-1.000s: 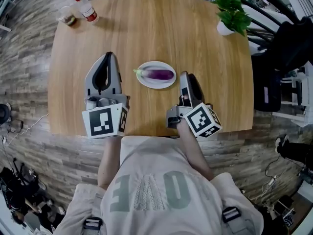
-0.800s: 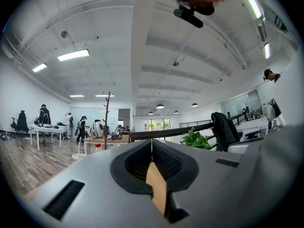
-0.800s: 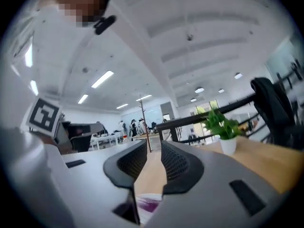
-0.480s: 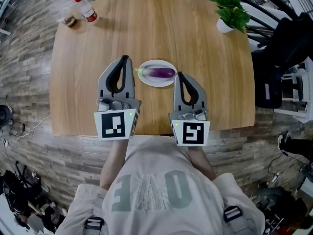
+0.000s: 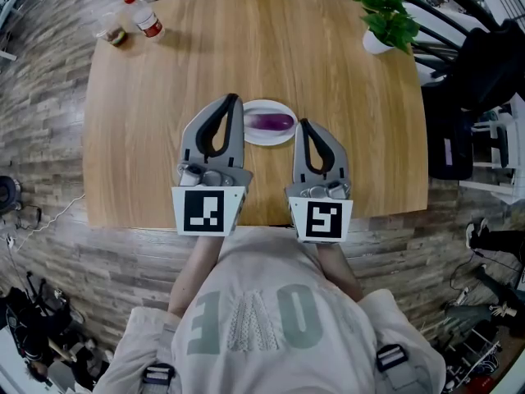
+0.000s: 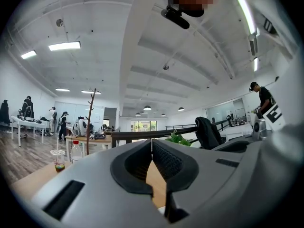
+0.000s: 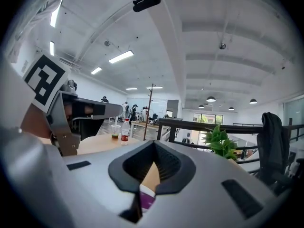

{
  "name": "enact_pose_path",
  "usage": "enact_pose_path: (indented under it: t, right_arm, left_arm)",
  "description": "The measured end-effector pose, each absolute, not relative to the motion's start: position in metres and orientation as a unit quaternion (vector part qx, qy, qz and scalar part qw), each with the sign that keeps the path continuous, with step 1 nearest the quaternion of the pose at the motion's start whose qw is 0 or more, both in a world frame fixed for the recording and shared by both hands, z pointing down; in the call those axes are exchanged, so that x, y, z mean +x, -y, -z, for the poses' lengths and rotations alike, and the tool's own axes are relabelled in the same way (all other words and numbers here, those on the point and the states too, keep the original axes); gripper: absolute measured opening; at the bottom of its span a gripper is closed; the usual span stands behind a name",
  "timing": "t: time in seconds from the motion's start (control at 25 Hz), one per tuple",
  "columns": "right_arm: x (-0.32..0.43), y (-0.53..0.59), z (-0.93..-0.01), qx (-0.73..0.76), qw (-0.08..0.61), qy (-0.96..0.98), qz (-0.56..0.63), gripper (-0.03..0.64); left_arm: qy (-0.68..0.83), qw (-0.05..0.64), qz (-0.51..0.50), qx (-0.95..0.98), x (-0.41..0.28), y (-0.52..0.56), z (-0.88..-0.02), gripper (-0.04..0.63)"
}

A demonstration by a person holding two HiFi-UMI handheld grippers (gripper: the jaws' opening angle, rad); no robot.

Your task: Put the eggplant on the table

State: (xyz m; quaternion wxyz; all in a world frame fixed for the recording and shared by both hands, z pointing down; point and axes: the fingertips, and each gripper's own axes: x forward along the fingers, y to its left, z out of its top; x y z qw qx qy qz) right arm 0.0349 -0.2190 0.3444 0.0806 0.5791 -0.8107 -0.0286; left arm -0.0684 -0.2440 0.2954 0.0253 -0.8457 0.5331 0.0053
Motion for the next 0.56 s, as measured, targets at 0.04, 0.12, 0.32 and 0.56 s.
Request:
enact_pose_path:
  t: [0.04, 0.12, 0.32, 0.56]
  right_arm:
    - [0.035, 0.219, -0.345, 0.579, 0.082, 0.811, 0.028, 0.018]
    - [0.035, 0.22, -0.347, 0.579, 0.083, 0.811, 0.024, 0.018]
    - [0.037, 0.223, -0.349, 0.577, 0.087, 0.811, 0.025, 0.018]
    - [0.037, 0.224, -0.354, 0.577, 0.089, 0.811, 0.015, 0.018]
  left_arm:
    - [-0.534, 0.024, -0.005, -0.845, -0.069, 0.245, -0.296, 0.009]
    - [-0.535, 0.02, -0.005, -0.844, -0.07, 0.245, -0.298, 0.009]
    - [-0.539, 0.019, -0.002, -0.842, -0.072, 0.249, -0.299, 0.009]
    - [-0.548, 0.001, -0.005, -0.836, -0.081, 0.256, -0.316, 0.009]
